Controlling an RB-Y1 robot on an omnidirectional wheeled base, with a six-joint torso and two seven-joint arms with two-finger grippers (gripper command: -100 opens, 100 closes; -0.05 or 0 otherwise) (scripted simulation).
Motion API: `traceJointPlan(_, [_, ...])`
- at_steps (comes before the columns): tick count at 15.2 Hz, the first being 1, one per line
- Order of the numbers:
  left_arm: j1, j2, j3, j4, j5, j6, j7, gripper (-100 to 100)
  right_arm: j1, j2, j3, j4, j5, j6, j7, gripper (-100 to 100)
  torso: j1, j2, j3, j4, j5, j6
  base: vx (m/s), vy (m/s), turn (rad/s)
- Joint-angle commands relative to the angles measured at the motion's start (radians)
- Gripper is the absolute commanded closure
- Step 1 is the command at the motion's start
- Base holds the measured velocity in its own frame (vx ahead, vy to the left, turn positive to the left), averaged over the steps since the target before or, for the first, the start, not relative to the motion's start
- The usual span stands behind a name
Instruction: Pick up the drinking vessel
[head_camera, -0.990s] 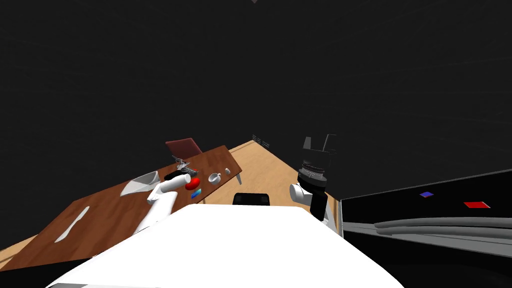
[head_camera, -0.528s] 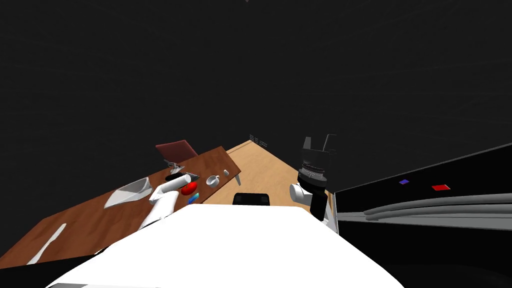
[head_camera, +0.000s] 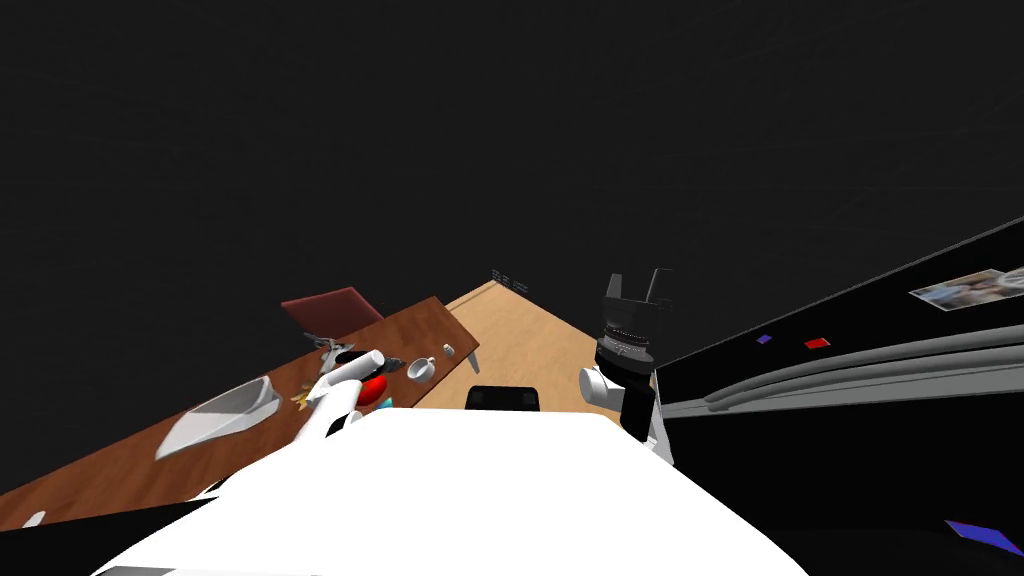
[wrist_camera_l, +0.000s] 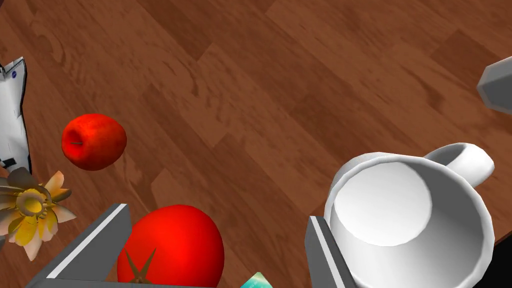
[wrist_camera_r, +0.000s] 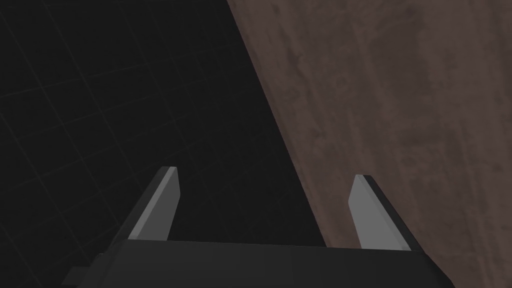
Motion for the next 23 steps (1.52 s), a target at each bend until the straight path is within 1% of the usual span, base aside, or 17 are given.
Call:
traceJointPlan(1, [-0.018, -0.008, 0.024, 0.050, 0.003, 0.047, 0.026, -100, 0.000, 0.000, 0.000, 0.000, 0.000, 0.000, 0.000, 0, 0.000, 0.000, 0.000, 0.000, 0.000, 0.000, 0.000, 0.066, -0.160])
traceJointPlan(3, [-0.018, -0.008, 0.024, 0.058, 0.003, 0.047, 0.026, -100, 0.000, 0.000, 0.000, 0.000, 0.000, 0.000, 0.000, 0, 0.001, 0.000, 0.000, 0.000, 0.000, 0.000, -0.003, 0.061, -0.102])
traceJointPlan(4, [-0.032, -0.010, 0.040, 0.095, 0.007, 0.078, 0.040, -100, 0.000, 0.000, 0.000, 0.000, 0.000, 0.000, 0.000, 0, 0.000, 0.000, 0.000, 0.000, 0.000, 0.000, -0.007, 0.047, -0.106])
traceJointPlan(6, [-0.032, -0.010, 0.040, 0.095, 0.007, 0.078, 0.040, -100, 0.000, 0.000, 0.000, 0.000, 0.000, 0.000, 0.000, 0, 0.000, 0.000, 0.000, 0.000, 0.000, 0.000, -0.007, 0.039, -0.088])
traceJointPlan(7, [-0.044, -0.011, 0.055, 0.126, 0.010, 0.105, 0.054, -100, 0.000, 0.000, 0.000, 0.000, 0.000, 0.000, 0.000, 0, -0.001, 0.000, 0.000, 0.000, 0.000, 0.000, 0.007, 0.037, -0.103])
traceJointPlan(8, [-0.044, -0.011, 0.055, 0.129, 0.010, 0.105, 0.054, -100, 0.000, 0.000, 0.000, 0.000, 0.000, 0.000, 0.000, 0, -0.001, 0.000, 0.000, 0.000, 0.000, 0.000, 0.007, 0.046, -0.101])
traceJointPlan(9, [-0.055, -0.012, 0.068, 0.160, 0.013, 0.129, 0.065, -100, 0.000, 0.000, 0.000, 0.000, 0.000, 0.000, 0.000, 0, -0.001, -0.001, 0.000, 0.000, 0.000, 0.000, -0.002, 0.058, -0.122])
traceJointPlan(10, [-0.055, -0.012, 0.068, 0.160, 0.013, 0.129, 0.065, -100, 0.000, 0.000, 0.000, 0.000, 0.000, 0.000, 0.000, 0, 0.000, 0.000, 0.000, 0.000, 0.000, 0.000, -0.008, 0.061, -0.103])
traceJointPlan(11, [-0.064, -0.013, 0.079, 0.187, 0.016, 0.151, 0.076, -100, 0.000, 0.000, 0.000, 0.000, 0.000, 0.000, 0.000, 0, 0.000, 0.000, 0.000, 0.000, 0.000, 0.000, -0.006, 0.070, -0.116])
traceJointPlan(12, [-0.064, -0.013, 0.079, 0.187, 0.016, 0.151, 0.076, -100, 0.000, 0.000, 0.000, 0.000, 0.000, 0.000, 0.000, 0, 0.001, 0.000, 0.000, 0.000, 0.000, 0.000, -0.006, 0.072, -0.097])
traceJointPlan(13, [-0.072, -0.014, 0.089, 0.210, 0.018, 0.169, 0.085, -100, 0.000, 0.000, 0.000, 0.000, 0.000, 0.000, 0.000, 0, 0.001, 0.000, 0.000, 0.000, 0.000, 0.000, -0.006, 0.071, -0.107])
traceJointPlan(14, [-0.072, -0.014, 0.089, 0.210, 0.018, 0.169, 0.085, -100, 0.000, 0.000, 0.000, 0.000, 0.000, 0.000, 0.000, 0, 0.001, 0.000, 0.000, 0.000, 0.000, 0.000, -0.004, 0.064, -0.073])
traceJointPlan(17, [-0.087, -0.015, 0.110, 0.257, 0.022, 0.205, 0.103, -100, 0.000, 0.000, 0.000, 0.000, 0.000, 0.000, 0.000, 0, 0.001, 0.000, 0.000, 0.000, 0.000, 0.000, -0.001, 0.070, -0.085])
traceJointPlan(18, [-0.083, -0.013, 0.103, 0.246, 0.022, 0.187, 0.093, -100, 0.000, 0.000, 0.000, 0.000, 0.000, 0.000, 0.000, 0, 0.002, -0.001, 0.000, 0.000, 0.000, 0.000, 0.003, 0.048, -0.035])
traceJointPlan(19, [-0.077, -0.028, 0.099, 0.265, 0.025, 0.157, 0.086, -100, 0.000, 0.000, 0.000, 0.000, 0.000, 0.000, 0.000, 0, 0.001, -0.001, 0.000, 0.000, 0.000, -0.001, 0.028, 0.040, 0.048])
traceJointPlan(21, [-0.074, -0.036, 0.096, 0.272, 0.026, 0.141, 0.082, -100, 0.000, 0.000, 0.000, 0.000, 0.000, 0.000, 0.000, 0, -0.001, -0.003, -0.002, -0.001, 0.000, -0.001, 0.051, 0.036, 0.052])
traceJointPlan(23, [-0.067, -0.051, 0.090, 0.286, 0.028, 0.108, 0.074, -100, 0.000, 0.000, 0.000, 0.000, 0.000, 0.000, 0.000, 0, -0.002, -0.004, -0.002, -0.001, 0.000, -0.001, 0.056, 0.033, 0.035])
